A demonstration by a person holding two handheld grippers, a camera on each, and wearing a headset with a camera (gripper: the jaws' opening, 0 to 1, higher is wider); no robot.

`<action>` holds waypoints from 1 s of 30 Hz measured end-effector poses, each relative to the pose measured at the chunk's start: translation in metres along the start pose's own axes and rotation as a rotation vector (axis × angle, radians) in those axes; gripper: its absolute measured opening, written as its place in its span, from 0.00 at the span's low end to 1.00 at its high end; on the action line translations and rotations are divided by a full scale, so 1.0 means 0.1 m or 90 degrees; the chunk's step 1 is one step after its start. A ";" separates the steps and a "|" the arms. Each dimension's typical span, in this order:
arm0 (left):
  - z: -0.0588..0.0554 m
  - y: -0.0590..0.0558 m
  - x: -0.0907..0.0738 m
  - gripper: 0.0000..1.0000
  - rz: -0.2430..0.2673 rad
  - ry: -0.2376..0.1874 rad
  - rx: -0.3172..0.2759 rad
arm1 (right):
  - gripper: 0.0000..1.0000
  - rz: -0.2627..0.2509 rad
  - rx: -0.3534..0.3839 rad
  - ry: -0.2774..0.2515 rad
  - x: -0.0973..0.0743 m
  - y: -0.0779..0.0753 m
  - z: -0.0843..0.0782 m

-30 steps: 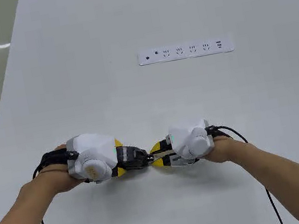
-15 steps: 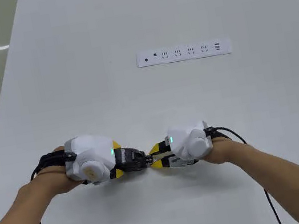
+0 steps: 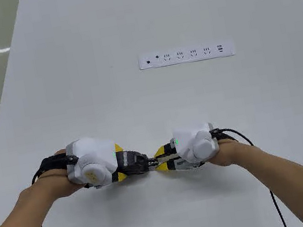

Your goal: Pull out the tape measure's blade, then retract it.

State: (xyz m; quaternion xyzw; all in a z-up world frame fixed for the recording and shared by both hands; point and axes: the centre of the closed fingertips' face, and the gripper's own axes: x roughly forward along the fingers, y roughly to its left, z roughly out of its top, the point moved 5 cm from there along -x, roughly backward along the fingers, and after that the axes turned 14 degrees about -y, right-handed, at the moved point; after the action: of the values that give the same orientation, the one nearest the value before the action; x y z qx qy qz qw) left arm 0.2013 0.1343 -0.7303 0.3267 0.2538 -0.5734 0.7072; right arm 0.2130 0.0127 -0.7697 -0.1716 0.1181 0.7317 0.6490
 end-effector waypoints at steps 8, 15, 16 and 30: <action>0.00 0.00 0.00 0.28 -0.001 0.000 -0.001 | 0.11 0.001 0.003 0.001 -0.03 0.01 -0.01; 0.01 0.00 0.00 0.28 0.000 0.001 -0.001 | 0.11 0.002 0.003 0.003 -0.06 0.01 -0.02; 0.01 0.00 0.00 0.28 -0.001 0.001 -0.001 | 0.11 0.002 0.004 0.004 -0.06 0.00 -0.03; 0.01 0.00 0.00 0.28 -0.001 0.000 -0.003 | 0.11 0.004 0.000 0.007 -0.12 0.01 -0.04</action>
State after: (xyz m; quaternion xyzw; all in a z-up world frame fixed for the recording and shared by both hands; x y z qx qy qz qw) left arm 0.2014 0.1333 -0.7296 0.3247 0.2553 -0.5736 0.7074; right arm 0.2142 -0.0005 -0.7687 -0.1757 0.1222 0.7326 0.6462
